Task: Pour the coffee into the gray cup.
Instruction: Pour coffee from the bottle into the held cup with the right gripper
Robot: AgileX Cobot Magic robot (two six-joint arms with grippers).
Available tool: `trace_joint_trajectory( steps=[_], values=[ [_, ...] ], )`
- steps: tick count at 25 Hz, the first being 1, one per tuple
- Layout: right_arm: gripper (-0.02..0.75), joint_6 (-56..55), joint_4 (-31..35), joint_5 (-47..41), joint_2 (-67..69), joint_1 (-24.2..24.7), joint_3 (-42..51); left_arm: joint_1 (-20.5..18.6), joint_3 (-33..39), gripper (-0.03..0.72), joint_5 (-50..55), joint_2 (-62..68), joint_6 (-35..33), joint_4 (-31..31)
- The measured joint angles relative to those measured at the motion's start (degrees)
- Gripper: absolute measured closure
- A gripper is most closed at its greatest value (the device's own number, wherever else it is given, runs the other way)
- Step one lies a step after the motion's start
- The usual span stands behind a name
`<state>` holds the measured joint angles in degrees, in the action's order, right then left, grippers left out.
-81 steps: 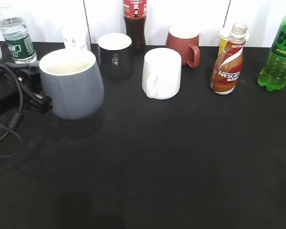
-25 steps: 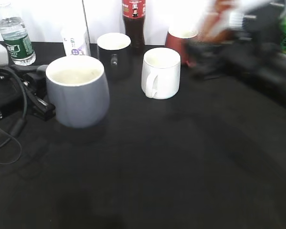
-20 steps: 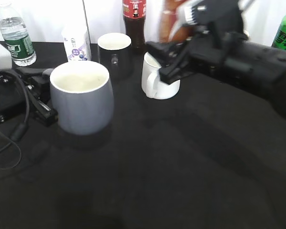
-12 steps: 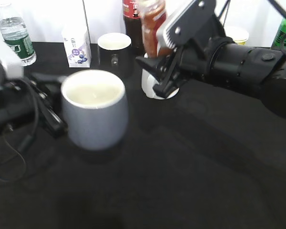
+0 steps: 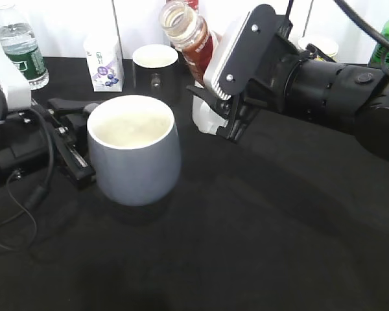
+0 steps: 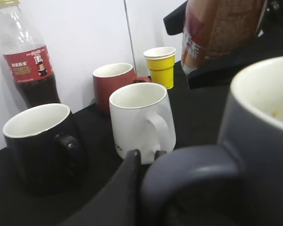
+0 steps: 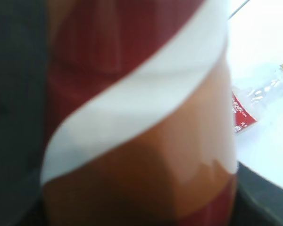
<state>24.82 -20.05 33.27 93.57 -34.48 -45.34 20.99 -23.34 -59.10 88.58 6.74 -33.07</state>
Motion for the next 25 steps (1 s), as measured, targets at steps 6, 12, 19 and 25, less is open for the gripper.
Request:
trace_joint_trajectory(
  steps=[6,12,19,25],
  values=[
    [0.208,7.88,0.0,0.0,0.0,0.0,0.0,0.0,0.0,0.637,-3.53,2.95,0.0,0.0],
    [0.208,14.51,0.0,0.05,0.0,0.0,0.0,0.0,0.0,0.637,-3.54,2.95,0.0,-2.88],
    [0.208,22.79,0.0,1.34,0.0,0.0,0.0,0.0,0.0,0.637,-3.54,2.95,0.0,-2.94],
    [0.208,31.6,1.51,5.29,0.0,0.0,0.0,0.0,0.0,0.637,-3.54,2.95,0.0,-2.95]
  ],
)
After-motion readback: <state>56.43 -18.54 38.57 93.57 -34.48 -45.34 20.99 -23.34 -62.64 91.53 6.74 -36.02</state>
